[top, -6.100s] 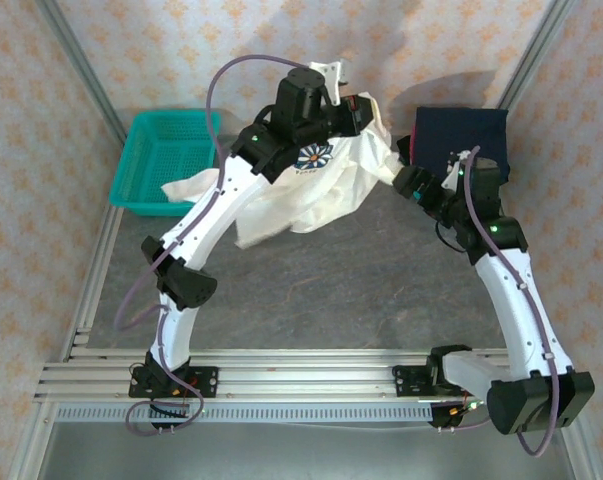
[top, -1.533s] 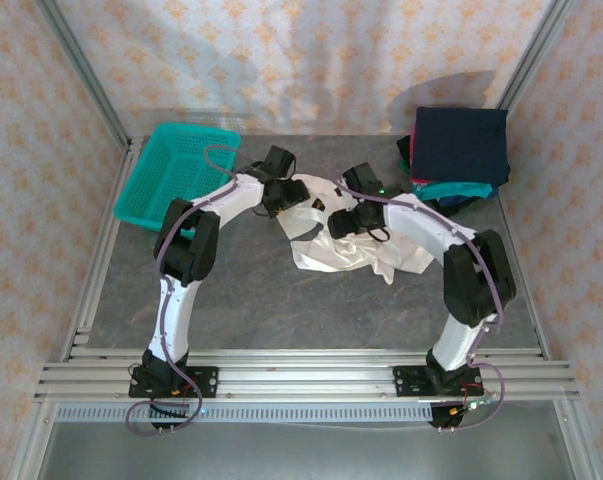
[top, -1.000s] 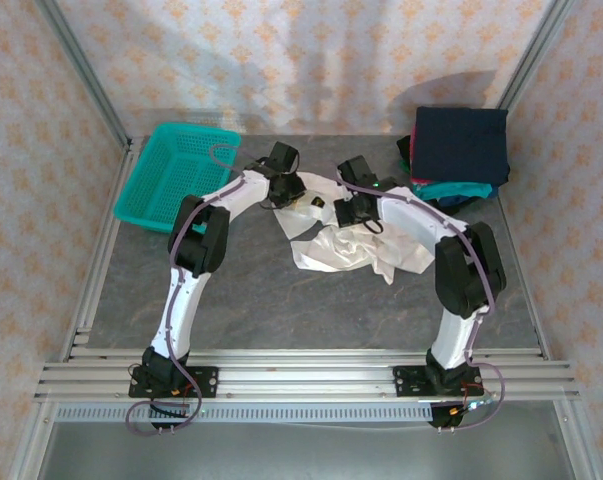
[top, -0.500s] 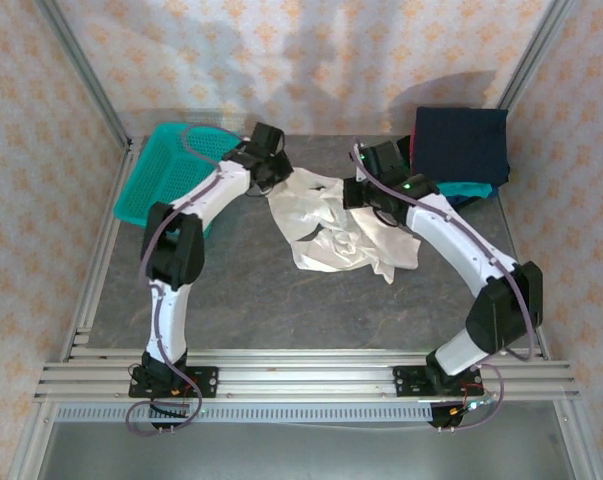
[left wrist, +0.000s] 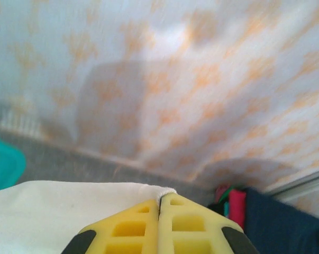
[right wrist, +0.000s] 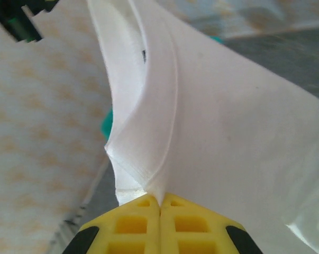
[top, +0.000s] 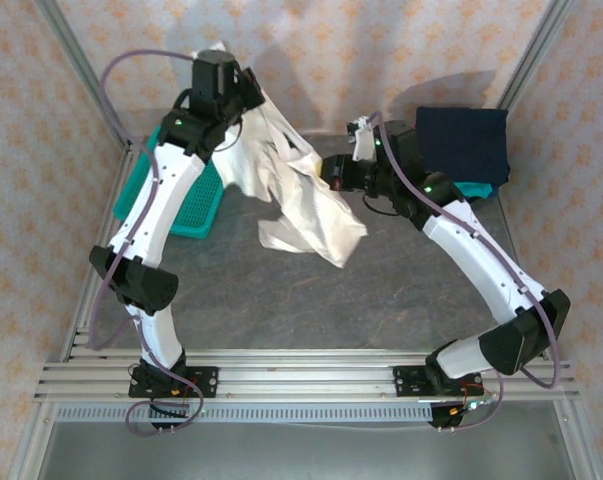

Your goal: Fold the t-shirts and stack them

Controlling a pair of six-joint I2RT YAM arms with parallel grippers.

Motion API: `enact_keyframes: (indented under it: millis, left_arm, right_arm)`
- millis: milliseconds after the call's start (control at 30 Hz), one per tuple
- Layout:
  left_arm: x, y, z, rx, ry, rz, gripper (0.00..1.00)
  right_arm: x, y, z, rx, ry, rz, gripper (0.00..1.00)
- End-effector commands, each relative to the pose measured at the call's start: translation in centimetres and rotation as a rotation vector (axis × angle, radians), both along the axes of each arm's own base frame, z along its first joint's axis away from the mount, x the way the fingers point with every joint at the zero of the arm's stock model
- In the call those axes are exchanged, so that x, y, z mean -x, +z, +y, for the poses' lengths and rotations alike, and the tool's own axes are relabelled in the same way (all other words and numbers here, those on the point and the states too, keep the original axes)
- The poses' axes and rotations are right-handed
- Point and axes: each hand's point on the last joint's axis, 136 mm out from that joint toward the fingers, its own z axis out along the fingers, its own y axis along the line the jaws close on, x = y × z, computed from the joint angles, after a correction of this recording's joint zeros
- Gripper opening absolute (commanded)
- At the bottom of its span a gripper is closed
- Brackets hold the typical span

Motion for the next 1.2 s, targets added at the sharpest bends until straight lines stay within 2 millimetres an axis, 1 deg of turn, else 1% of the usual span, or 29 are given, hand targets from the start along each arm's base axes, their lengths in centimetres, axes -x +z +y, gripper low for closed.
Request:
enact_keyframes:
  millis: [0, 33, 100, 200, 267, 300, 333, 400, 433, 500, 533, 567, 600, 633, 667, 700, 767, 800, 833, 867, 900, 967, 1000, 1033, 1067, 1100, 1133, 1167]
  left_arm:
    - [2.9, 7.8, 2.8, -0.053, 0.066, -0.172, 0.00]
    - [3.5, 9.5, 3.0, -0.043, 0.068, -0.217, 0.00]
    - [4.5, 12.6, 3.3, -0.019, 0.072, -0.305, 0.00]
    - [6.2, 16.4, 4.0, 0.003, 0.084, -0.424, 0.00]
    - [6.7, 17.9, 4.4, 0.003, 0.098, -0.472, 0.00]
    - [6.7, 18.4, 4.6, 0.002, 0.104, -0.492, 0.00]
    - [6.5, 18.5, 4.6, 0.004, 0.103, -0.500, 0.00]
    - [5.6, 18.3, 4.3, 0.006, 0.093, -0.503, 0.00]
    - [4.9, 17.9, 3.9, 0.010, 0.078, -0.499, 0.00]
    - [3.1, 16.5, 2.5, 0.036, 0.034, -0.478, 0.00]
    - [1.1, 14.6, 1.4, 0.047, 0.010, -0.443, 0.00]
    - [-0.3, 13.1, 0.2, 0.060, -0.015, -0.418, 0.00]
    - [-1.6, 11.7, -1.2, 0.075, -0.043, -0.397, 0.00]
    - [-2.7, 10.4, -2.5, 0.084, -0.070, -0.383, 0.00]
    - [-3.8, 8.9, -4.3, 0.084, -0.099, -0.368, 0.00]
    - [-4.6, 7.5, -6.0, 0.078, -0.124, -0.353, 0.00]
    - [-6.5, 3.9, -9.5, 0.083, -0.168, -0.314, 0.00]
    - [-7.2, 2.4, -10.9, 0.081, -0.185, -0.297, 0.00]
    - [-8.1, 0.2, -12.2, 0.072, -0.195, -0.266, 0.00]
    - [-8.7, -2.0, -13.7, 0.089, -0.205, -0.230, 0.00]
    - [-9.1, -3.7, -14.9, 0.081, -0.221, -0.208, 0.00]
    - [-9.9, -7.4, -16.8, 0.059, -0.228, -0.154, 0.00]
    - [-10.3, -8.8, -17.2, 0.063, -0.230, -0.128, 0.10]
    - [-10.6, -10.4, -17.5, 0.082, -0.235, -0.090, 0.48]
    - [-10.8, -11.8, -17.4, 0.104, -0.238, -0.044, 0.76]
    - [-10.6, -12.5, -17.3, 0.108, -0.243, -0.006, 0.86]
    - [-10.0, -13.1, -16.9, 0.088, -0.250, 0.040, 1.00]
    - [-9.0, -13.1, -16.3, 0.051, -0.253, 0.080, 1.00]
  right_arm:
    - [3.2, 9.5, 2.0, -0.271, 0.124, -0.093, 0.00]
    - [3.7, 11.5, 2.3, -0.331, 0.147, -0.110, 0.00]
    - [4.6, 15.5, 2.2, -0.436, 0.173, -0.150, 0.00]
    - [6.2, 20.1, 1.3, -0.523, 0.200, -0.213, 0.00]
    - [6.9, 22.0, 0.4, -0.563, 0.192, -0.230, 0.00]
    - [6.9, 22.5, -0.3, -0.580, 0.174, -0.228, 0.00]
    - [6.6, 22.7, -1.1, -0.594, 0.148, -0.218, 0.00]
    - [5.6, 21.9, -3.0, -0.622, 0.081, -0.168, 0.00]
    - [4.8, 20.8, -3.9, -0.622, 0.041, -0.133, 0.00]
    - [2.9, 17.1, -6.5, -0.612, -0.085, -0.025, 0.00]
    - [1.9, 14.8, -8.0, -0.620, -0.153, 0.038, 0.00]
    - [0.8, 12.1, -9.5, -0.629, -0.218, 0.105, 0.00]
    - [0.9, 10.4, -11.4, -0.648, -0.279, 0.136, 0.00]
    - [0.7, 8.9, -12.8, -0.658, -0.327, 0.157, 0.00]
    - [0.5, 6.8, -14.3, -0.661, -0.386, 0.185, 0.00]
    - [0.5, 4.8, -15.7, -0.655, -0.442, 0.219, 0.00]
    - [0.6, 1.4, -18.0, -0.637, -0.516, 0.254, 0.00]
    - [0.7, -0.2, -19.0, -0.601, -0.560, 0.267, 0.00]
    - [1.1, -2.5, -20.3, -0.535, -0.638, 0.306, 0.00]
    - [1.5, -4.2, -21.3, -0.474, -0.690, 0.321, 0.00]
    - [1.7, -5.1, -22.0, -0.414, -0.724, 0.314, 0.00]
    - [2.8, -7.8, -24.5, -0.265, -0.856, 0.330, 0.00]
    - [3.1, -8.5, -25.5, -0.208, -0.899, 0.324, 0.00]
    - [3.4, -9.4, -26.6, -0.138, -0.948, 0.323, 0.00]
    - [3.8, -10.4, -27.8, -0.085, -1.007, 0.340, 0.00]
    - [3.9, -11.2, -28.5, -0.050, -1.043, 0.351, 0.00]
    - [3.9, -12.1, -29.2, -0.013, -1.069, 0.359, 0.02]
    - [3.9, -12.9, -29.8, 0.018, -1.098, 0.372, 0.11]
